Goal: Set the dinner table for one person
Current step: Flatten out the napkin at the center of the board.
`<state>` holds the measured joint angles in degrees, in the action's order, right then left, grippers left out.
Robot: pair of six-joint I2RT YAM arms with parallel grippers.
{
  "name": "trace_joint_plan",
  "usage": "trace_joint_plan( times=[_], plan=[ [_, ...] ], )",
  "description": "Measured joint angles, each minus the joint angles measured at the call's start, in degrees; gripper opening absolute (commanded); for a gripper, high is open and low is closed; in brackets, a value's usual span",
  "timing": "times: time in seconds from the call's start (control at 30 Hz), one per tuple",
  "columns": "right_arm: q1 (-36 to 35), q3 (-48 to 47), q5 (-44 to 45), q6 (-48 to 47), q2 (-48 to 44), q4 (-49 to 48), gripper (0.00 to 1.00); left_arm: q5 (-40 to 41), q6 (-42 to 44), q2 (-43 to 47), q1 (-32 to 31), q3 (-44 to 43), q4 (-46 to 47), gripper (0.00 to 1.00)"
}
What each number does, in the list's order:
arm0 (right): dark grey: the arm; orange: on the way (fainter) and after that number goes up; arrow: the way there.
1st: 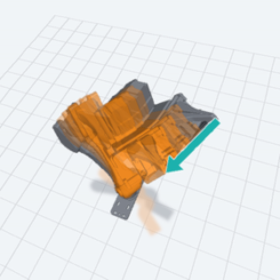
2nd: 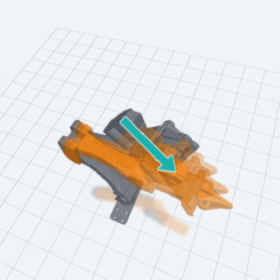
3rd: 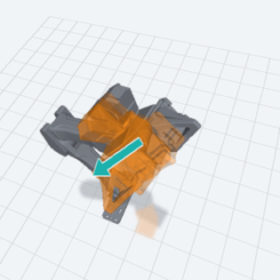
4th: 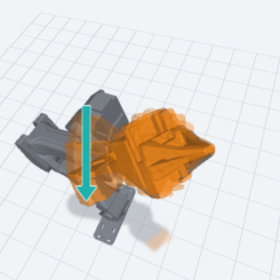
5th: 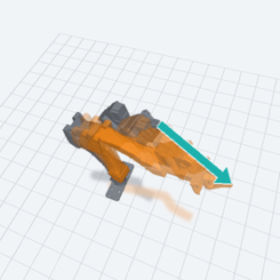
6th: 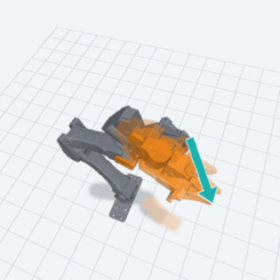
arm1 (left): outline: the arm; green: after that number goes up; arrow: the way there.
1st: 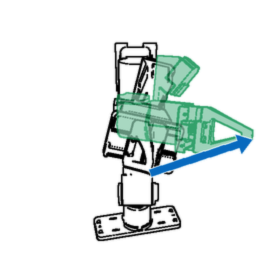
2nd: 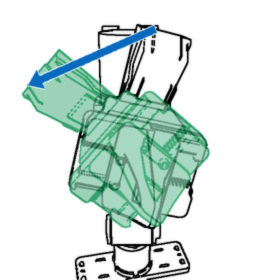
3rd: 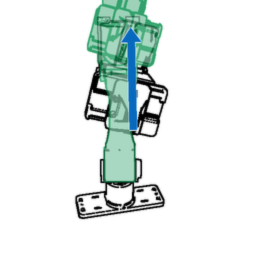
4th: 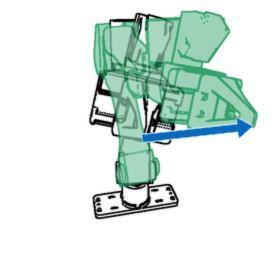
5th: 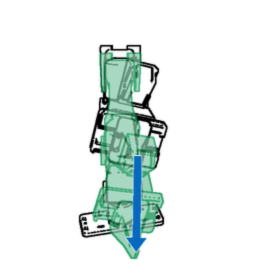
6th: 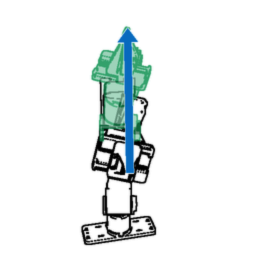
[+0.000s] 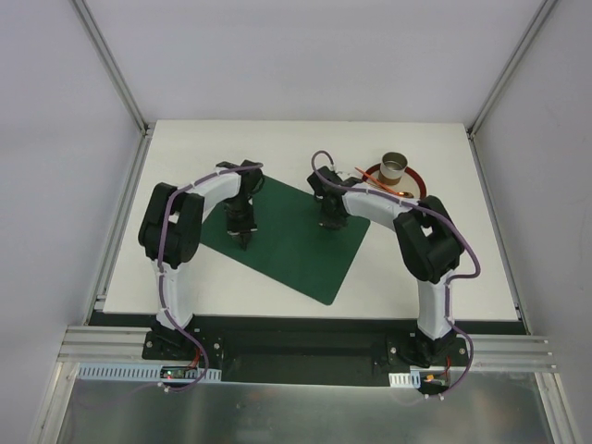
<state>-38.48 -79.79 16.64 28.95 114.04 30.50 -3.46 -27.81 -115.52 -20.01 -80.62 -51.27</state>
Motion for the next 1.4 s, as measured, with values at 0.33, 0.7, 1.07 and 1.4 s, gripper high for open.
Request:
trace_joint_plan(
  times=[0.33, 0.7, 1.07, 1.4],
  plan=[
    [4.9, -9.6, -1.0, -7.8, 5.7, 0.7, 0.01, -2.4, -1.9, 2.5, -3.2, 4.2, -0.1, 0.0],
    [10.1, -23.0, -3.3, -14.7, 11.9, 2.3, 0.01, -2.5, -2.7, 3.9, -3.2, 6.4, 0.4, 0.0],
    [9.6, -20.0, -0.4, -17.6, 7.5, 5.0, 0.11, -1.8, -2.0, 6.0, -3.8, 2.6, 0.3, 0.47],
    [3.2, -9.9, 5.2, -14.6, -8.7, 5.7, 0.01, -0.9, -1.7, 15.6, -4.0, 0.4, 0.2, 0.49]
  ],
)
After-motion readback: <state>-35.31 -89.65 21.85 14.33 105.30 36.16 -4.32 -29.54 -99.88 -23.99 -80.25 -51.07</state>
